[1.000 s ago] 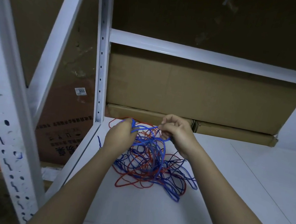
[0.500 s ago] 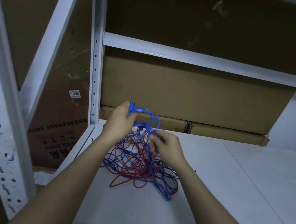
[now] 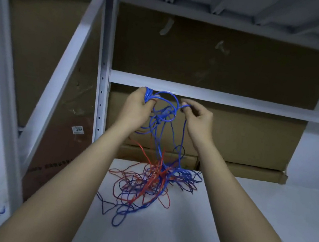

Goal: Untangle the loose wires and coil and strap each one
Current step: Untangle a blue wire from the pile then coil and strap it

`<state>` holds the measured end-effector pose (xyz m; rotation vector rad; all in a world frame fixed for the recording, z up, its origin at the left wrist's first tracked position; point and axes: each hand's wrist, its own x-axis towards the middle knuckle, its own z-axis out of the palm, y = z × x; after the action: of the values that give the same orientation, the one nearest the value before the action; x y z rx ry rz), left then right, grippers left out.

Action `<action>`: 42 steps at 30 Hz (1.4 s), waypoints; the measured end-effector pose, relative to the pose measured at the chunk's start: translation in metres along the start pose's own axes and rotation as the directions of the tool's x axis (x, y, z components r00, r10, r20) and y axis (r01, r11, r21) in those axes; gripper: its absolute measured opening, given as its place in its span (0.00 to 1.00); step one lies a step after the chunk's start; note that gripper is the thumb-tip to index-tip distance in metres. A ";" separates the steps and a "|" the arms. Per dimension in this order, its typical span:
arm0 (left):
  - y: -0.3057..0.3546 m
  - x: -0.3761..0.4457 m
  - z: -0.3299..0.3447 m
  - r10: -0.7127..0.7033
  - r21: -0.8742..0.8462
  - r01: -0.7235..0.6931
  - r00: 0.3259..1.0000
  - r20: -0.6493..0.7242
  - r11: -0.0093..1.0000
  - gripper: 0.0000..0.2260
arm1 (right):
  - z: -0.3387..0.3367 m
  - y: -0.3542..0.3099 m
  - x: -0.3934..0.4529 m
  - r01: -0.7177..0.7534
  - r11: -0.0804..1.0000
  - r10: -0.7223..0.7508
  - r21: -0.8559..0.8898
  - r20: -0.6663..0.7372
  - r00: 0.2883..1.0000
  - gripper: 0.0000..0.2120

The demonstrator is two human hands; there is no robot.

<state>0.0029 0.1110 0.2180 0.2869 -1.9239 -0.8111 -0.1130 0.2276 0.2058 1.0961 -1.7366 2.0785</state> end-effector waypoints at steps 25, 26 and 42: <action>-0.052 0.002 -0.012 -0.057 0.353 -0.015 0.979 0.194 0.935 0.05 | -0.038 0.060 -0.007 -0.037 0.629 0.046 -0.777 -0.011 0.999 0.06; -0.057 -0.005 -0.009 -0.098 0.380 0.013 0.974 0.204 0.925 0.05 | -0.038 0.067 -0.014 -0.072 0.546 0.177 -0.834 0.031 0.984 0.07; -0.082 -0.054 0.012 -0.202 0.153 0.171 0.955 0.218 0.973 0.09 | -0.010 0.072 -0.081 0.706 0.588 -0.397 -0.395 0.619 0.677 0.13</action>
<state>0.0066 0.0824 0.1234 0.4787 -2.2004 -0.8731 -0.1037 0.2403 0.0981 1.7132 -1.6996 0.7771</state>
